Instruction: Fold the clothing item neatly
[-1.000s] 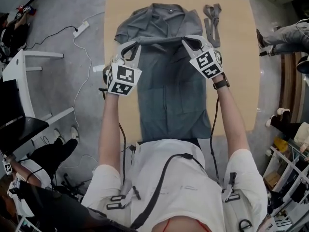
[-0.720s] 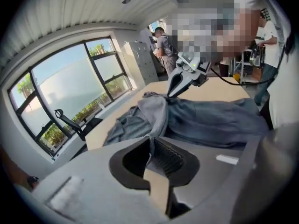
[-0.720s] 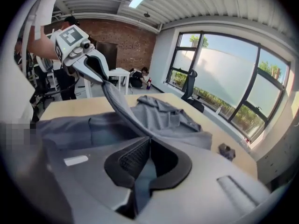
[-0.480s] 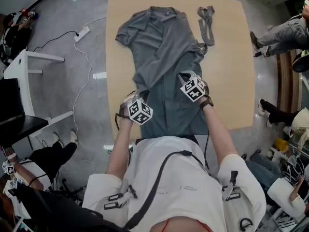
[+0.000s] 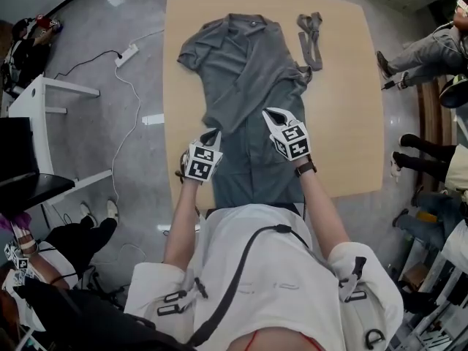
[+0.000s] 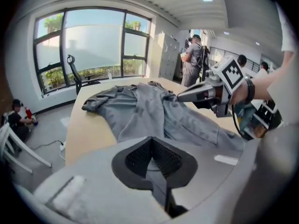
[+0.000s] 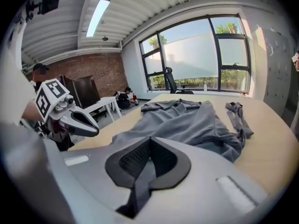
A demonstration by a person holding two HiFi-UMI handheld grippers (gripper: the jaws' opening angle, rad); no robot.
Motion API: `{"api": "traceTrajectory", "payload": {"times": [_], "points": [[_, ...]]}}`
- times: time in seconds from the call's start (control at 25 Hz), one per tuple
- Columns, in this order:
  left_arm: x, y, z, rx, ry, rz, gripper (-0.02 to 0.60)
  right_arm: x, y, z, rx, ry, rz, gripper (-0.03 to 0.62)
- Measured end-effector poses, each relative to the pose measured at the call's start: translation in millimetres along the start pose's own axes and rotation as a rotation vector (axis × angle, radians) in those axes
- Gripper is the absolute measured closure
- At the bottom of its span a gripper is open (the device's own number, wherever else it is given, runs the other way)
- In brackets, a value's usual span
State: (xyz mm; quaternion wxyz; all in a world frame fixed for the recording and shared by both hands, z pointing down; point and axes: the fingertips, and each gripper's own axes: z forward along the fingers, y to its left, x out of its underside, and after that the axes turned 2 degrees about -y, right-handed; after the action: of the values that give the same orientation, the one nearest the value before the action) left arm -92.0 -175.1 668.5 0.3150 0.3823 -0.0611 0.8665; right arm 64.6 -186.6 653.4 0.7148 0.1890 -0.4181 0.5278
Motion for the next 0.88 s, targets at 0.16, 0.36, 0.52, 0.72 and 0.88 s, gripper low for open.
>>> {"api": "traceTrajectory", "payload": {"times": [0.16,0.36,0.52,0.72,0.88], "points": [[-29,13,-14,0.015,-0.079,-0.108,0.580,-35,9,0,-0.010,-0.071,0.030,0.588],[-53,44,-1,-0.027,-0.110,-0.115,0.580,-58,15,8,-0.027,-0.112,0.089,0.588],[-83,90,26,-0.079,-0.117,-0.089,0.572,-65,15,24,-0.057,-0.108,0.105,0.588],[-123,139,82,-0.125,-0.072,-0.021,0.512,-76,-4,36,-0.046,-0.117,0.138,0.588],[-146,180,135,-0.192,-0.039,0.040,0.458,-79,-10,37,-0.062,-0.106,0.154,0.588]]}}
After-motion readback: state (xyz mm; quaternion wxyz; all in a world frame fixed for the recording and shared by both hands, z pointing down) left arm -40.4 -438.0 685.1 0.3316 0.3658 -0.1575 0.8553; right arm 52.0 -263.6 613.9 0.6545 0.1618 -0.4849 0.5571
